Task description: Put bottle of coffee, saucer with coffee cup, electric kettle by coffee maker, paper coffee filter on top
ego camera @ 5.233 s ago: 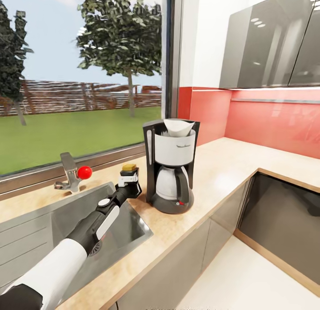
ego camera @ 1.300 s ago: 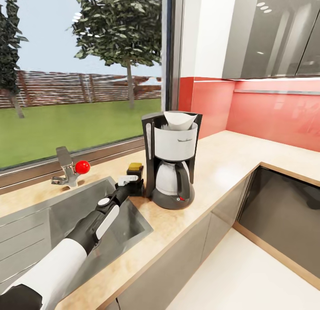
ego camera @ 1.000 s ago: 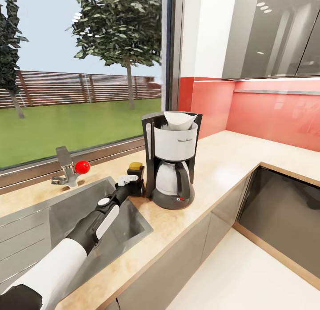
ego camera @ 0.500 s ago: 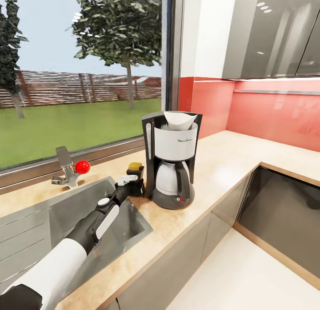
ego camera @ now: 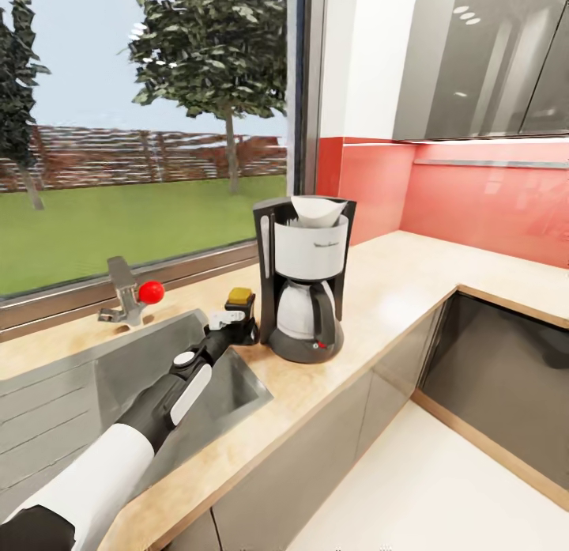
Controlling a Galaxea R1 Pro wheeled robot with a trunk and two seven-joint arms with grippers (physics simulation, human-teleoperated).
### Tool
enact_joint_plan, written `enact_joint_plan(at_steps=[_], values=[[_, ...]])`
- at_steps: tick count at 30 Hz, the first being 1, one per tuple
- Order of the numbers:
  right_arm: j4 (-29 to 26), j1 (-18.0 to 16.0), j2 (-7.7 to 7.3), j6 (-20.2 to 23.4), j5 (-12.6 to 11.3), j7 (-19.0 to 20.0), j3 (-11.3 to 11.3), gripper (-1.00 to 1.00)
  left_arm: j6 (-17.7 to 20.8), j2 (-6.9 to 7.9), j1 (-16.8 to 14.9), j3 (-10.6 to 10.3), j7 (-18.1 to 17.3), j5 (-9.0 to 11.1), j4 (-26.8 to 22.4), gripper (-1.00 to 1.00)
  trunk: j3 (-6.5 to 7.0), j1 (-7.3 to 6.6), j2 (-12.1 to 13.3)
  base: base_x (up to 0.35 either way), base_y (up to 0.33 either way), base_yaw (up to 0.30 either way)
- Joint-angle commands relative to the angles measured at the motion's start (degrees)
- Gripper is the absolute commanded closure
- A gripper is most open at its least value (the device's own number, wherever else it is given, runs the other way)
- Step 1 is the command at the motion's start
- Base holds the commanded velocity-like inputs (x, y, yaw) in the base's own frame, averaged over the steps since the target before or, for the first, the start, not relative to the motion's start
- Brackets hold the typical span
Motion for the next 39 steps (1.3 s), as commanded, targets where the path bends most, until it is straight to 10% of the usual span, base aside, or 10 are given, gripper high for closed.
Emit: enact_joint_plan(at_steps=[1, 25, 39], values=[[0.01, -0.03, 0.00, -0.24, 0.59, 0.18, -0.22, -1.00, 0.21, 0.07, -0.04, -0.18, 0.10, 0.56, -0.09, -1.00, -0.06, -0.01, -0.04, -0.162, 0.000, 0.000], [0.01, -0.03, 0.00, -0.24, 0.58, 0.18, -0.22, -1.00, 0.21, 0.05, -0.04, -0.30, 0.10, 0.63, -0.43, -1.00, -0.06, -0.01, -0.04, -0.242, 0.000, 0.000], [0.01, -0.03, -0.25, -0.32, 0.57, 0.35, -0.13, -1.00, 0.49, -0.02, -0.04, -0.68, -2.01, 1.06, -11.16, -1.00, -0.06, -0.01, -0.04, -0.052, 0.000, 0.000]])
